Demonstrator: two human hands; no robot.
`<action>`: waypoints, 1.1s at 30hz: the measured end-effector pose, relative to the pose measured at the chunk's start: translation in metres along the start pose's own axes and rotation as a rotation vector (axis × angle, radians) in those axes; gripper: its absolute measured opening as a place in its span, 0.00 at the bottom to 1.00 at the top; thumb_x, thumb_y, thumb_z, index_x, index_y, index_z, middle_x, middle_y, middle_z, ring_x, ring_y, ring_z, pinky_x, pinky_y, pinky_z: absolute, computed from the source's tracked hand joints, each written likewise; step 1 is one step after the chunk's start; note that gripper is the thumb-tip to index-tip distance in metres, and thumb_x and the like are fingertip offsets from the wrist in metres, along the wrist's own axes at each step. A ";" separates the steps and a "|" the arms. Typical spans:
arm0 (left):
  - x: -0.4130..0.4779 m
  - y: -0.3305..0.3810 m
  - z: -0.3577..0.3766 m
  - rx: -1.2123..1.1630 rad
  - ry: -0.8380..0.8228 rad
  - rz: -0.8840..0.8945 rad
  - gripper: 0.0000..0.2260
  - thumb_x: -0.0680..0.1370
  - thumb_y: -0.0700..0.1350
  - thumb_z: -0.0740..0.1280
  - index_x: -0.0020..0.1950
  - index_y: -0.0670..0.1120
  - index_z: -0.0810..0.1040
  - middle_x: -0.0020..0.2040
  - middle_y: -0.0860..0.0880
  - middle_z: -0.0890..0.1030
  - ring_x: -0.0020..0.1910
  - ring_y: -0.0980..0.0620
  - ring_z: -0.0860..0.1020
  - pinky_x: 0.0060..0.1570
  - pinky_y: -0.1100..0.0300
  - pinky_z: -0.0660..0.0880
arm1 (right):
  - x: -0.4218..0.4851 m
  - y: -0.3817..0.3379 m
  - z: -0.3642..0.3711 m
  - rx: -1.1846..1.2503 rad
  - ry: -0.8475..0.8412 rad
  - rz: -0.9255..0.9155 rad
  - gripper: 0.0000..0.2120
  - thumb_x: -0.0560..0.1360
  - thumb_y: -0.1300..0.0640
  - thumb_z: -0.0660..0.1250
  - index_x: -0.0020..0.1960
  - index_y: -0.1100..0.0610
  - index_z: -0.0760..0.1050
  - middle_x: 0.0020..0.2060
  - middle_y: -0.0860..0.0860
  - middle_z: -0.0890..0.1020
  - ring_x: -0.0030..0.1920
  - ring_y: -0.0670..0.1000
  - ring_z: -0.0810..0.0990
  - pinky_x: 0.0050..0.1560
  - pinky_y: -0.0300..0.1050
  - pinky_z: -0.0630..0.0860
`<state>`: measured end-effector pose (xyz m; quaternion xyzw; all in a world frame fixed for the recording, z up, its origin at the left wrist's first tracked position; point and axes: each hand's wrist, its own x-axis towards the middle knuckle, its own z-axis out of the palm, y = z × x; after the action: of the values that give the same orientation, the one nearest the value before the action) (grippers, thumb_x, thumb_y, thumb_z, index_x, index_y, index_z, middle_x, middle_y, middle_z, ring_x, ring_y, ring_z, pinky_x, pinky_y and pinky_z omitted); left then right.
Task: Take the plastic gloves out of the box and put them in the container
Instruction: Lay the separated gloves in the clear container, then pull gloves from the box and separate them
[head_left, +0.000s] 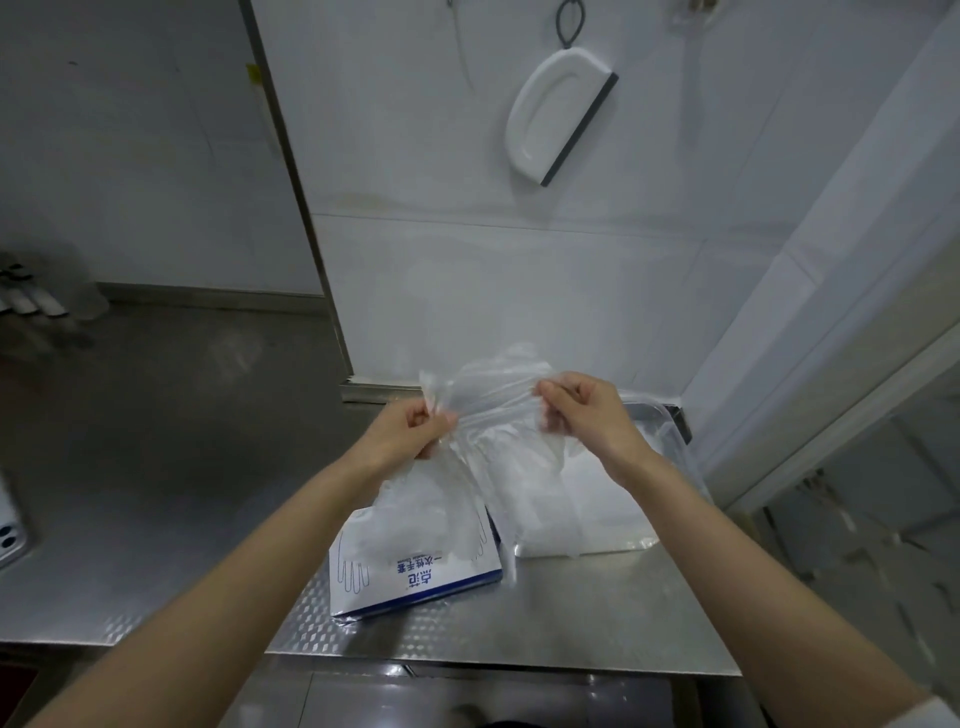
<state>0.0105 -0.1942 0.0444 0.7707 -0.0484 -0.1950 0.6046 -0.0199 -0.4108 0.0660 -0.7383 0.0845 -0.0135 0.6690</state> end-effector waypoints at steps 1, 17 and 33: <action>0.002 -0.004 -0.001 0.056 0.025 -0.039 0.09 0.78 0.42 0.67 0.38 0.44 0.72 0.29 0.50 0.71 0.28 0.56 0.68 0.30 0.68 0.68 | 0.000 0.000 -0.003 -0.035 0.005 -0.013 0.09 0.78 0.63 0.64 0.40 0.58 0.78 0.28 0.48 0.75 0.26 0.41 0.74 0.33 0.35 0.77; 0.027 0.049 0.037 0.030 -0.393 0.013 0.05 0.76 0.42 0.69 0.47 0.40 0.80 0.38 0.49 0.81 0.33 0.59 0.77 0.35 0.69 0.73 | -0.009 -0.018 -0.049 -0.334 -0.411 0.077 0.06 0.72 0.63 0.71 0.48 0.57 0.78 0.34 0.46 0.84 0.34 0.42 0.81 0.39 0.32 0.77; 0.019 0.087 0.055 0.464 -0.065 0.888 0.04 0.74 0.45 0.67 0.41 0.46 0.77 0.52 0.51 0.78 0.54 0.60 0.75 0.58 0.67 0.68 | 0.011 -0.018 -0.104 -0.607 0.222 -0.690 0.05 0.70 0.68 0.71 0.41 0.59 0.80 0.38 0.49 0.80 0.41 0.46 0.77 0.47 0.33 0.72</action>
<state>0.0224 -0.2738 0.1117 0.7833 -0.4327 0.0733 0.4403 -0.0207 -0.5136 0.0941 -0.8795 -0.0946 -0.2889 0.3663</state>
